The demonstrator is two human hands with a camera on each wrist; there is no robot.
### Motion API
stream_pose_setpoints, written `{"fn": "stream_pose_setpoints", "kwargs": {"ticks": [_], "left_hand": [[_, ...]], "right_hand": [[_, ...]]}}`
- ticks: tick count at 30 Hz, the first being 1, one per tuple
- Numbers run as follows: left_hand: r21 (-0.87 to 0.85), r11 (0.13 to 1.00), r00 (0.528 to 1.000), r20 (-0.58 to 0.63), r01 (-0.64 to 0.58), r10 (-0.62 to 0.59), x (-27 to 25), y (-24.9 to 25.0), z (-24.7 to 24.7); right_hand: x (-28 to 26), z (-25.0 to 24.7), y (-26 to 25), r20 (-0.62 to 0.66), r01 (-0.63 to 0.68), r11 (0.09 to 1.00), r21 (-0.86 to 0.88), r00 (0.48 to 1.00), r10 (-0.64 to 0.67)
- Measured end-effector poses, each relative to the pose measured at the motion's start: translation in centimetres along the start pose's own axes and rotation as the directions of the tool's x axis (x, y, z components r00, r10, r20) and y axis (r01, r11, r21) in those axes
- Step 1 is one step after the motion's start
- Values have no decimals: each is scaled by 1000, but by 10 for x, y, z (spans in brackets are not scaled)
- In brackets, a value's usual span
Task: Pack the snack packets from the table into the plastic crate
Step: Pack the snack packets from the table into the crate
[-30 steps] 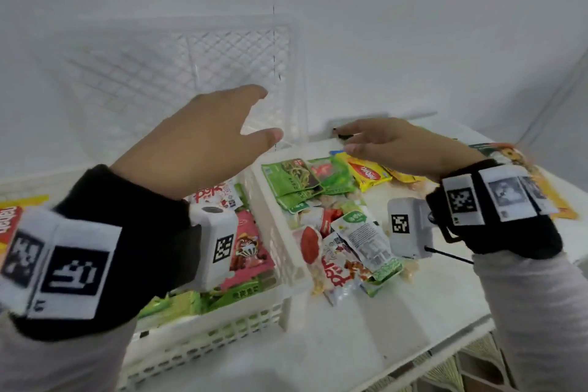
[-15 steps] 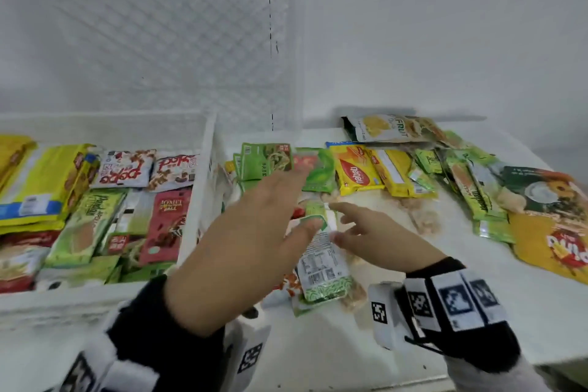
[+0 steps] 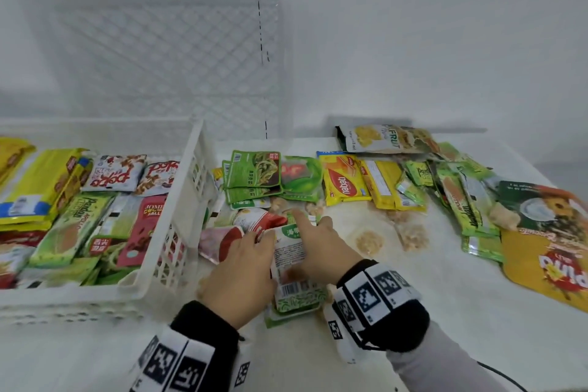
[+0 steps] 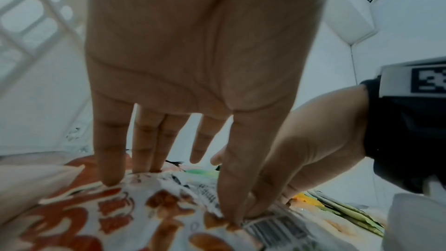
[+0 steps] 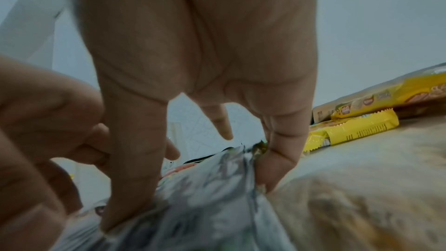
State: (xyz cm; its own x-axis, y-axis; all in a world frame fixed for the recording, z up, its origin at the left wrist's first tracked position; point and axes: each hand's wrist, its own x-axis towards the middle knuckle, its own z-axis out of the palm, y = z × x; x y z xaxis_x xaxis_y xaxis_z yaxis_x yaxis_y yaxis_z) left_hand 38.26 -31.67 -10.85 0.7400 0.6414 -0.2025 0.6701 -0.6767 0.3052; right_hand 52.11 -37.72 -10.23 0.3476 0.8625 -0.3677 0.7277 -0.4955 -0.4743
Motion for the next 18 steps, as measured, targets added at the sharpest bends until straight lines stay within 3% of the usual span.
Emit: {"fn": "stream_pose_setpoints", "kwargs": {"ticks": [5,9,11,14,18], "left_hand": [[-41,999,998,-67,-4,1,5,-3,4],[-203,979,989,-147,-25,-5,8,-7,-2],[-227,974,987,-160,-25,-12,8,-10,-5],[-197,980,990,-140,-21,-7,7,-15,-5],[-167,986,993,-117,-10,-10,6,-12,-4]], "right_hand": [[5,-1,3,-55,32,991,129,998,-25],[5,-6,12,-164,125,909,398,984,-64],[3,-11,20,-234,157,812,562,972,-26],[-1,-20,37,-361,241,588,772,928,94],[-5,-28,52,-440,342,391,855,877,194]]}}
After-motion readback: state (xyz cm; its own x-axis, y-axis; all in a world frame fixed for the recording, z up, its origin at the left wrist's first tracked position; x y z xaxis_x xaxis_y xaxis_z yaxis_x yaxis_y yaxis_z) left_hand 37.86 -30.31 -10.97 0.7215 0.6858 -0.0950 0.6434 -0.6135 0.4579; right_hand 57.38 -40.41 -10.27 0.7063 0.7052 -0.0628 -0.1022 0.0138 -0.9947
